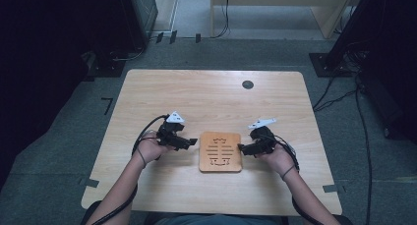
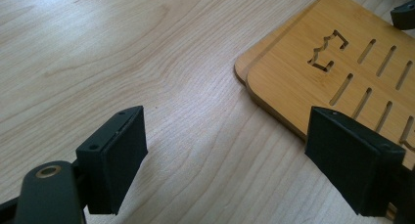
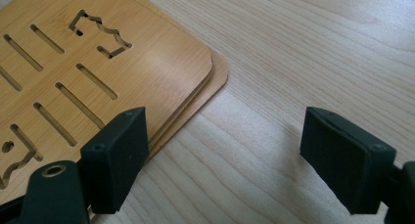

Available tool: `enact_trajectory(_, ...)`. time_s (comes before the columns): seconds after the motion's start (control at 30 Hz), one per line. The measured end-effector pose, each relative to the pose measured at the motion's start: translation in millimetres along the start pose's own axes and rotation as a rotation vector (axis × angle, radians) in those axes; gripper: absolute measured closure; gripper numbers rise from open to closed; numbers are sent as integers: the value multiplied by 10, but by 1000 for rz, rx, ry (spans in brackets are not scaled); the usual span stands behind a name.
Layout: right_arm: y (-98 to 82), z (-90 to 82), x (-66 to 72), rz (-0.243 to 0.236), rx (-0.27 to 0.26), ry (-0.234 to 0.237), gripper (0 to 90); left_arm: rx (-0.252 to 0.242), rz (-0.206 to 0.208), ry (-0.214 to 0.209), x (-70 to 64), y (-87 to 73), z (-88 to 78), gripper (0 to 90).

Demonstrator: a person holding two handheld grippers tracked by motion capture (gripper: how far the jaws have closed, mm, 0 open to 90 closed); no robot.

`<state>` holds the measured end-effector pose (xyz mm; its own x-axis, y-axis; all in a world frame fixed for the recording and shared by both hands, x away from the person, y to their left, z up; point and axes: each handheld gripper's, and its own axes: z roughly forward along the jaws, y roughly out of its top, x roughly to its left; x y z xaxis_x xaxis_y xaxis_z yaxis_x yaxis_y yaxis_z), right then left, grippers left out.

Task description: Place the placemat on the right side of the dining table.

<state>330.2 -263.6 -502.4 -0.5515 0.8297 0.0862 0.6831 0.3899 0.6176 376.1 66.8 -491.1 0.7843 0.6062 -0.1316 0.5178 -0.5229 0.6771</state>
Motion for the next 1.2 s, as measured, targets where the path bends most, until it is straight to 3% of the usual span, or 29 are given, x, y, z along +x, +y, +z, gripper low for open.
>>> enact_trajectory(0.23, 20, 7, 61, -14, -4, 3, 183, 7, 6, -3, -5, -1, 4, 149)
enact_trajectory(0.57, 43, -26, 119, -21, -22, 12, 182, 13, -19, -12, -26, 1, -10, 149)
enact_trajectory(0.73, 37, 16, 196, -57, -10, 36, 181, 20, -14, -14, -37, -1, -5, 149)
enact_trajectory(0.93, 49, 39, 253, -94, -15, 16, 168, 18, -8, -13, -32, -5, -5, 149)
enact_trajectory(1.2, 69, 61, 299, -82, -14, 11, 168, 13, -12, -6, -19, -6, -11, 149)
